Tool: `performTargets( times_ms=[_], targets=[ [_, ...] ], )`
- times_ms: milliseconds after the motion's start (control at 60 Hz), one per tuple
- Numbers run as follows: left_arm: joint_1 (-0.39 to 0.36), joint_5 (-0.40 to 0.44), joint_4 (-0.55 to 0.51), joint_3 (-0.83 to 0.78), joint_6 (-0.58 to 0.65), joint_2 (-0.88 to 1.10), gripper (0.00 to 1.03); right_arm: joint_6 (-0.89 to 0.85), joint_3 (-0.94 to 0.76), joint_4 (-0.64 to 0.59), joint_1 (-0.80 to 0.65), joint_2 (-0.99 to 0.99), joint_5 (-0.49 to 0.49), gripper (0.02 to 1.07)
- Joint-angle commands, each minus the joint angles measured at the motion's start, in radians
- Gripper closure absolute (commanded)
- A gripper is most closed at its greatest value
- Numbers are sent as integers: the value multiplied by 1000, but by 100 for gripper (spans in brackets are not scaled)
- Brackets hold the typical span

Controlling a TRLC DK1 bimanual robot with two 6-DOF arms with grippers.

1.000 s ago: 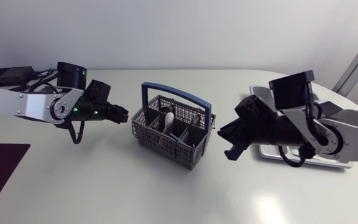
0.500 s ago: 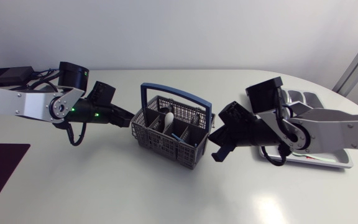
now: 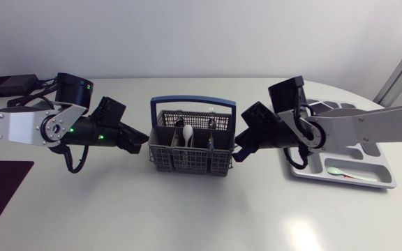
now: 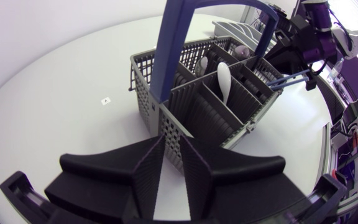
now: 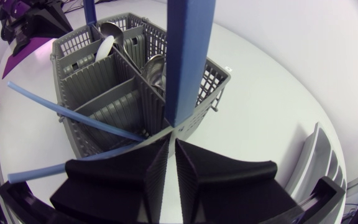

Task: Unload the cutlery basket into the drawer organizer.

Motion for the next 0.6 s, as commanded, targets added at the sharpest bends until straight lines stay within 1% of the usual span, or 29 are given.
performTargets(
  times_ms=[0, 83, 117, 133, 150, 167, 200, 217, 233, 250, 283, 333, 383, 483, 583],
  targets=[
    [-26, 49, -4, -26, 30, -21, 77, 4, 33, 41, 17, 13, -36, 91],
    [-6, 20, -2, -27, 39, -39, 65, -10, 7, 41, 5, -20, -37, 89],
    [0, 13, -4, -30, 47, -48, 63, -15, -11, 41, -3, -44, -34, 86],
    [3, 3, -4, -35, 54, -59, 60, -19, -22, 41, -9, -58, -34, 83],
    [5, -5, -4, -38, 57, -68, 58, -24, -32, 41, -14, -73, -33, 80],
    [10, -16, -2, -46, 68, -84, 53, -31, -51, 41, -25, -99, -33, 72],
    [14, -26, -2, -53, 77, -101, 47, -38, -69, 43, -34, -125, -33, 64],
    [14, -30, 0, -56, 79, -108, 44, -42, -82, 44, -45, -142, -34, 57],
    [17, -33, 0, -62, 83, -124, 39, -44, -94, 44, -52, -158, -37, 51],
    [20, -36, 1, -65, 83, -130, 37, -48, -111, 46, -61, -179, -42, 45],
    [25, -40, 6, -76, 87, -154, 36, -61, -138, 46, -71, -213, -48, 34],
    [26, -49, 15, -98, 103, -202, 36, -74, -172, 44, -77, -260, -54, 28],
    [25, -51, 33, -115, 105, -242, 35, -91, -212, 44, -80, -310, -56, 26],
    [16, -51, 59, -136, 105, -289, 34, -108, -269, 41, -69, -391, -56, 26],
    [-58, -103, 65, -151, 106, -323, 34, -117, -302, 33, -34, -448, -56, 26]
  ],
)
